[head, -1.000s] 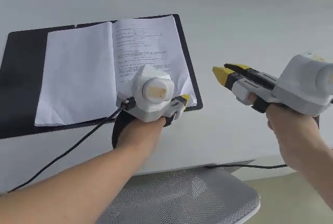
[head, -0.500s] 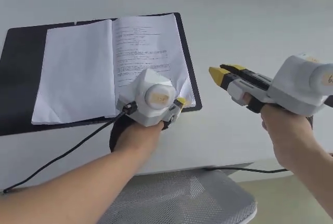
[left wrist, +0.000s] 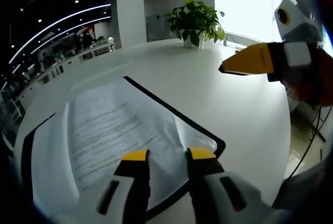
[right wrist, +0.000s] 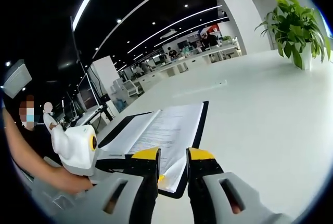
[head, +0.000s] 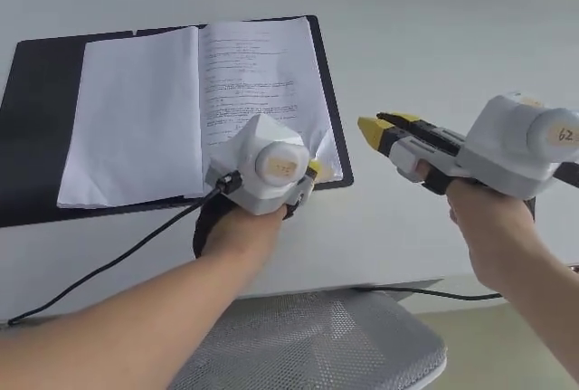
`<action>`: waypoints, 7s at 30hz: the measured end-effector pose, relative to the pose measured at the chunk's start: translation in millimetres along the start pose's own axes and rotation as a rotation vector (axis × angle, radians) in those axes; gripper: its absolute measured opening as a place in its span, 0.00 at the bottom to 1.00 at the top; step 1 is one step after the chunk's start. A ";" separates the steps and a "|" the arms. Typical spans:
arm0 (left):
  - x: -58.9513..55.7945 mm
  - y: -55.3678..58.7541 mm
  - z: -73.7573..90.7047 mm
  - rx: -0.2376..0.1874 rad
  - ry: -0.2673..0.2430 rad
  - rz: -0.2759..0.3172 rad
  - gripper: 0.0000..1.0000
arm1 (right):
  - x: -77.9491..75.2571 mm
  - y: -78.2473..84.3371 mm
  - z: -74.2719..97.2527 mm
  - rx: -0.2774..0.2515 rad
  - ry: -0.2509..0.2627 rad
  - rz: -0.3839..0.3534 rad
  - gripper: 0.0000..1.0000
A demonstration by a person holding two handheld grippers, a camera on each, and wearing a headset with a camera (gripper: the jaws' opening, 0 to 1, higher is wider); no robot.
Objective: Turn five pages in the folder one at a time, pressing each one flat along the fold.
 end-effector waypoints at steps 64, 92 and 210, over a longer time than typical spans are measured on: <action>-5.2 0.1 -4.9 -0.069 0.045 0.040 0.00 | -13.7 39.9 -77.8 0.183 -0.066 -0.062 0.05; -4.2 -7.7 18.9 -0.063 0.122 0.113 0.27 | -12.8 29.1 -70.0 0.111 -0.048 -0.235 0.00; 265.0 104.2 272.7 -0.196 -0.151 0.346 0.27 | 243.8 104.0 -268.1 0.381 -0.225 -0.022 0.03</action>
Point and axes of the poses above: the centre of the closed fingertips' face, and the gripper's own axes: z roughly backward along the fingers, x roughly to its left, y roughly out of its underside, the point moved 4 cm from there along z, roughly backward along the fingers, and after that the axes turned 5 degrees about -y, right-handed, at the moved point
